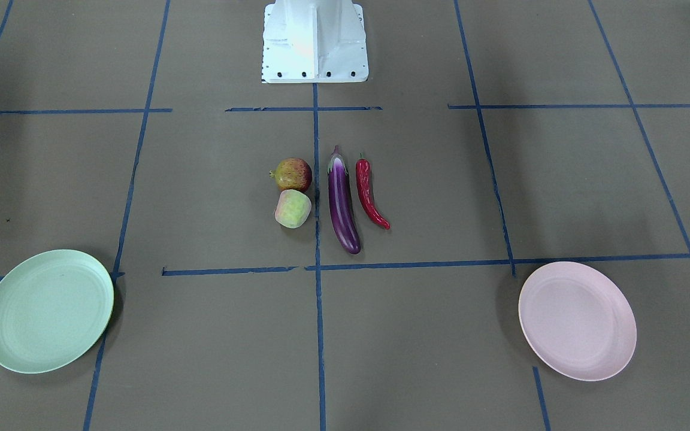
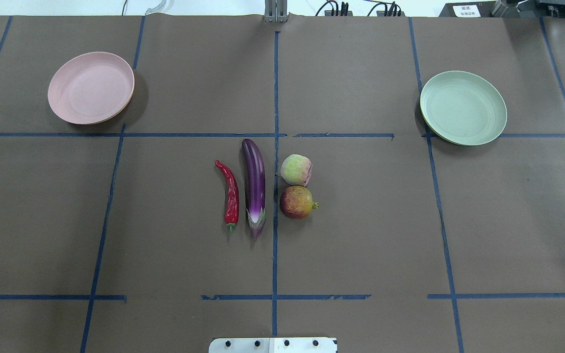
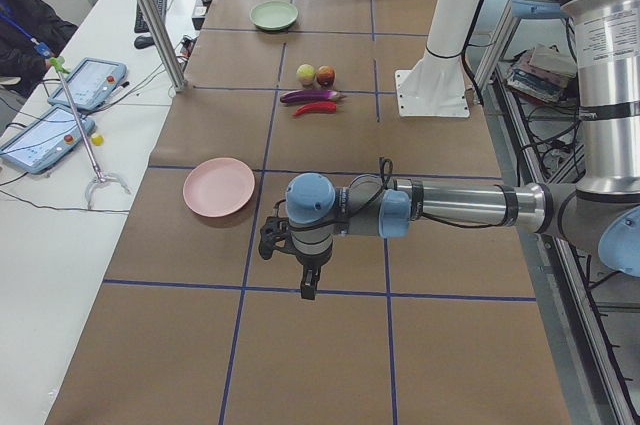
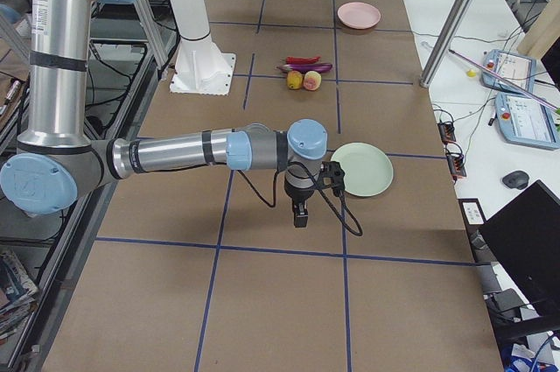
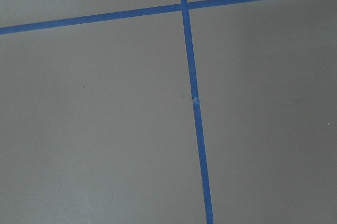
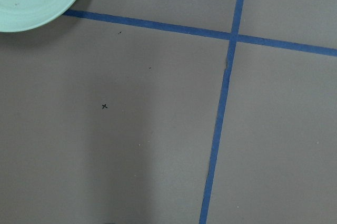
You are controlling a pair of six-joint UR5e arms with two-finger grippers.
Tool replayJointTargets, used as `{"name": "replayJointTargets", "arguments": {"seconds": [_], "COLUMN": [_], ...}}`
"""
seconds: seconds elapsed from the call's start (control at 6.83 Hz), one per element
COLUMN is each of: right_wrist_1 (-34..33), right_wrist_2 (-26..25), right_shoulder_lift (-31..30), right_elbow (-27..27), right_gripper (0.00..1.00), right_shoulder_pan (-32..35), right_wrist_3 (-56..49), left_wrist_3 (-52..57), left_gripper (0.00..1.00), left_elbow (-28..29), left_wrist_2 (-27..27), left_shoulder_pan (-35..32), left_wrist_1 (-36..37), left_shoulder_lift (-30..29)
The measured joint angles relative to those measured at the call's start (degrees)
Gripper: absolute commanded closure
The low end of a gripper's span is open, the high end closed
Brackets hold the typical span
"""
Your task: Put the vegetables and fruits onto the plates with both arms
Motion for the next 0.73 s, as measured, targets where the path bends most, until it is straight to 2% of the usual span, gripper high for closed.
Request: {"name": "replayJointTargets", "arguments": {"seconds": [0.44,0.73], "right_wrist_1": [0.08,0.09], "right_wrist_2": [0.38,0.57], "right_shoulder_lift": [0.85,5.1], "right_elbow": [0.36,1.75], "right_gripper": [0.0,0.01], "right_shoulder_pan": [-0.18,-2.89], "right_wrist_3": [-0.04,0.13], "left_wrist_3": [0.16,0.12], "left_gripper": [0.0,0.0], "left_elbow": [-0.36,-0.39], "left_wrist_2": [0.0,-0.02], "left_shoulder_pan": [0.05,0.08], "left_wrist_1": [0.46,0.52], "left_shoulder_lift": [-0.06,-0.01]}}
